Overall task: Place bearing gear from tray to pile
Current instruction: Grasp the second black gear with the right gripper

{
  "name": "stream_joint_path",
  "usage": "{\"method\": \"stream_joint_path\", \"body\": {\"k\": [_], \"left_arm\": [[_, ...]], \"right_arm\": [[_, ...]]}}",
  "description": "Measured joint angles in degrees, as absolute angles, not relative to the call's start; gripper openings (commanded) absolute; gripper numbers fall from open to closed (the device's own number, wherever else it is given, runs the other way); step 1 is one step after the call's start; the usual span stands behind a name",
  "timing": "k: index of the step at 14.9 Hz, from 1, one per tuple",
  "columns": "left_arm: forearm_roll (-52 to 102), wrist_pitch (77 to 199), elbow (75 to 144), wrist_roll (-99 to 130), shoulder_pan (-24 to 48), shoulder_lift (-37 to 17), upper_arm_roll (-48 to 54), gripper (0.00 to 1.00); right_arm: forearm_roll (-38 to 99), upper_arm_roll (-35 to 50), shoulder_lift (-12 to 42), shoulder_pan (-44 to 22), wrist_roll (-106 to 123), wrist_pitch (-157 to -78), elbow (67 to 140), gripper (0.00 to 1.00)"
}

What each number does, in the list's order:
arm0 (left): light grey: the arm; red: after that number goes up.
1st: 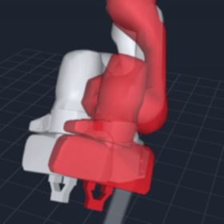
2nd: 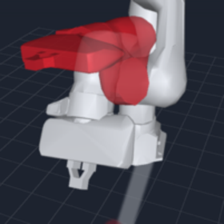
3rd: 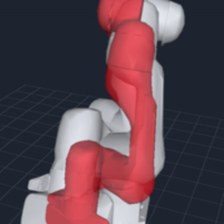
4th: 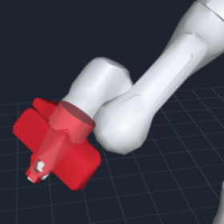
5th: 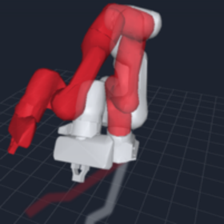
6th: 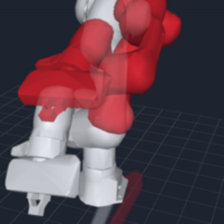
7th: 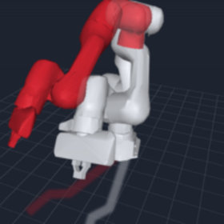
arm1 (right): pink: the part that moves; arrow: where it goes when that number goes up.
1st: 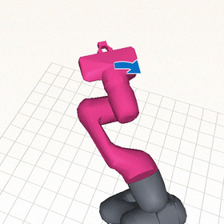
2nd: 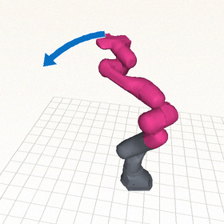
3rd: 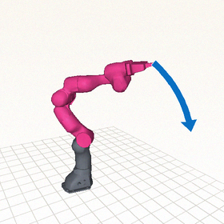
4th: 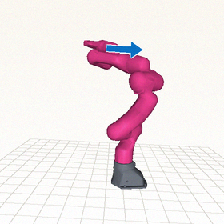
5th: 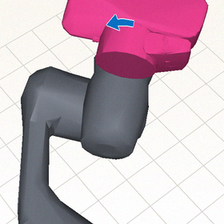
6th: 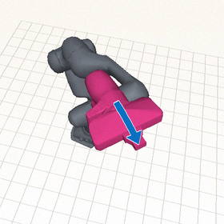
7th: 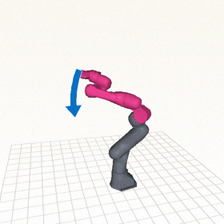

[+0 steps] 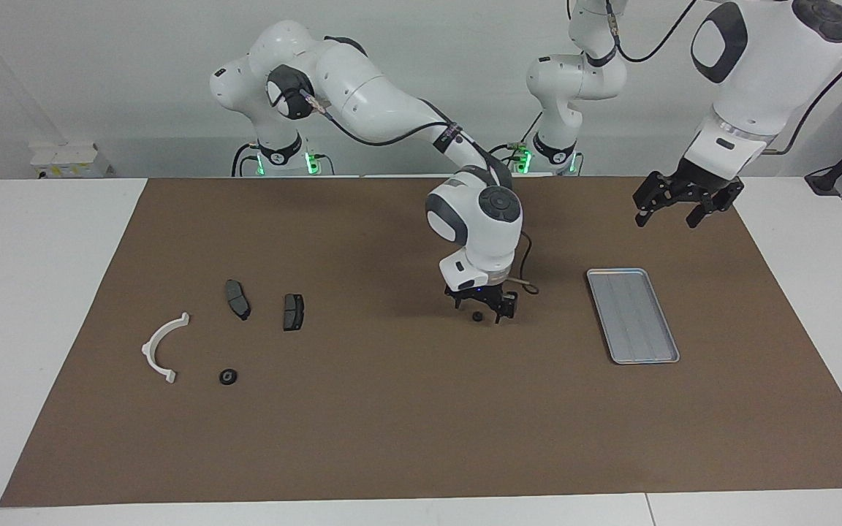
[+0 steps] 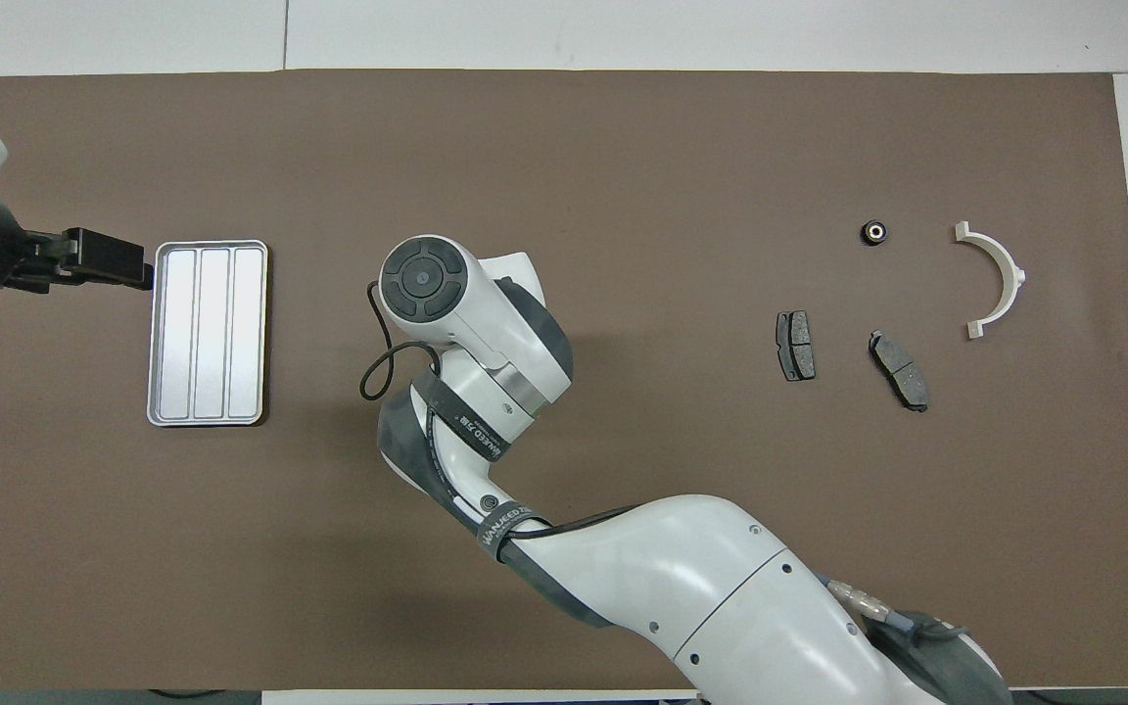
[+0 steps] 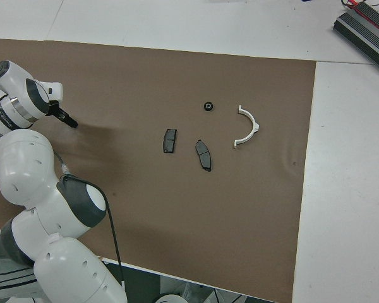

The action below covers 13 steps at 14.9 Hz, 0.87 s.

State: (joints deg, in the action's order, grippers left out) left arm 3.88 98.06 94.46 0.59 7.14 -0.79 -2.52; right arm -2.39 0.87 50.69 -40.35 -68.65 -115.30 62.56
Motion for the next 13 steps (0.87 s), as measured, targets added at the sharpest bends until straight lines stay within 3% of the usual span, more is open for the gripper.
{"method": "stream_joint_path", "body": {"k": [2,4,8,9,13], "left_arm": [[3.8,98.6,95.4,0.2,7.0,-0.2,-3.1,1.0],[2.6,98.8,95.7,-0.7,6.7,0.2,-3.6,1.0],[-0.9,98.9,95.7,-1.2,6.8,0.3,-3.4,1.0],[-1.3,99.0,95.7,-1.2,6.8,0.3,-3.3,1.0],[-2.1,99.2,95.7,-1.2,6.9,0.3,-3.3,1.0]], "right_arm": [[-2.4,0.9,51.0,-40.4,-68.6,-115.5,62.5,0.83],[-2.4,0.9,51.0,-40.4,-68.6,-115.8,62.5,0.66],[-2.4,0.9,51.0,-40.3,-68.6,-115.8,62.4,0.06],[-2.4,0.9,50.9,-40.3,-68.6,-115.7,62.3,0.0],[-2.4,0.9,50.9,-40.4,-68.6,-115.7,62.2,0.0]]}}
